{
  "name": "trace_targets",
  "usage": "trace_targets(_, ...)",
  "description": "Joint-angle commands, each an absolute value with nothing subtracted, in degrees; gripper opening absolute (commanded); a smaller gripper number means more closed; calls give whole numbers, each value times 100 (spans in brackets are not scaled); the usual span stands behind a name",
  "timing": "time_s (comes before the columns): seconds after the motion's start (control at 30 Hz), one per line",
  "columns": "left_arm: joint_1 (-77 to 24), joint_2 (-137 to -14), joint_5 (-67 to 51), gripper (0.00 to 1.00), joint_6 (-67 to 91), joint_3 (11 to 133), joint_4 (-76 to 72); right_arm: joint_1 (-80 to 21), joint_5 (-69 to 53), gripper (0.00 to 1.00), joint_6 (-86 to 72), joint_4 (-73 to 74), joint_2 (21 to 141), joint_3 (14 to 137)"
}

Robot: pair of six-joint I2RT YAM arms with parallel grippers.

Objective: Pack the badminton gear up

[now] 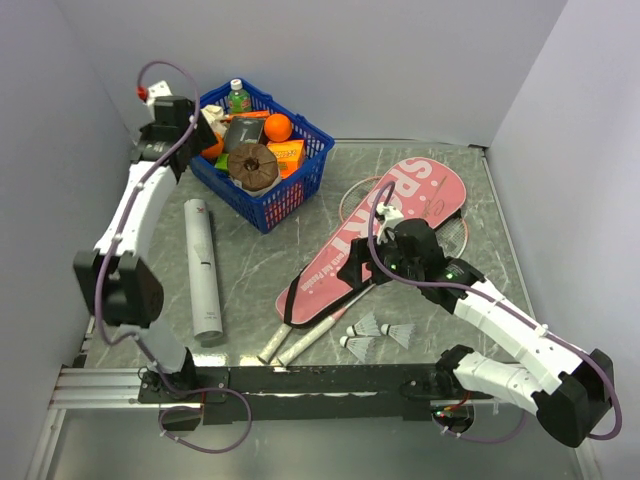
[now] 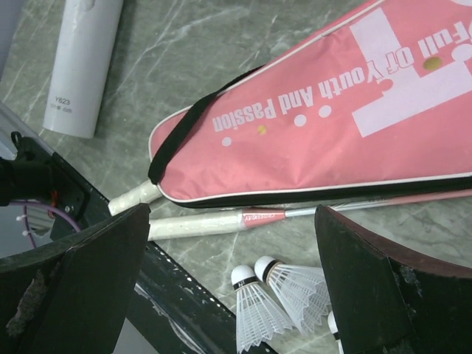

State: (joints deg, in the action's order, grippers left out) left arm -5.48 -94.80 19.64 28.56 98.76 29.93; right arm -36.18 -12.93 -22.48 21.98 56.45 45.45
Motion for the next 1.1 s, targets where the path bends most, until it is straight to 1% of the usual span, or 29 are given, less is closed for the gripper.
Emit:
trace_targets(0.0,-536,-9869,1336,90,3050,10002,2786,-3683,-1450,100,-2276,1837,5660,4570)
trace_targets(0.13,-545,-10387,1038,89,3146,10055,2672,-3709,-1485,100,-2294,1793,5757,4570)
trace_targets(0.33,-536,-10512,861,88,3243,9774,2505,-3718,-1503,100,-2303,1723,5880,4518)
trace_targets(0.63,-545,-10442,940,75,3234,9317,2584,-3744,-1565,100,-2417,1582,5977,4421)
trace_targets(0.67,-545,-10415,949,68,3243,9264,2558,-3753,-1573,100,-2426,1573,5968,4403)
trace_targets(0.73,-545,-10336,940,58,3269,9045,2470,-3770,-1556,100,-2461,1547,5950,4360)
trace_targets(0.77,-545,-10327,932,42,3287,8992,2452,-3779,-1556,100,-2470,1547,5959,4351)
trace_targets(0.83,-536,-10301,905,25,3322,8877,2435,-3814,-1529,100,-2505,1529,5941,4324)
trace_targets(0.87,-545,-10292,914,13,3331,8842,2435,-3814,-1547,100,-2505,1521,5950,4316)
trace_targets(0.9,-545,-10292,923,6,3348,8798,2443,-3849,-1529,100,-2514,1529,5950,4315)
trace_targets(0.93,-545,-10275,975,1,3383,8780,2461,-3858,-1529,100,-2531,1538,5933,4307)
trace_targets(1.07,-545,-10126,1177,1,3568,8702,2593,-3911,-1485,100,-2549,1529,5845,4272)
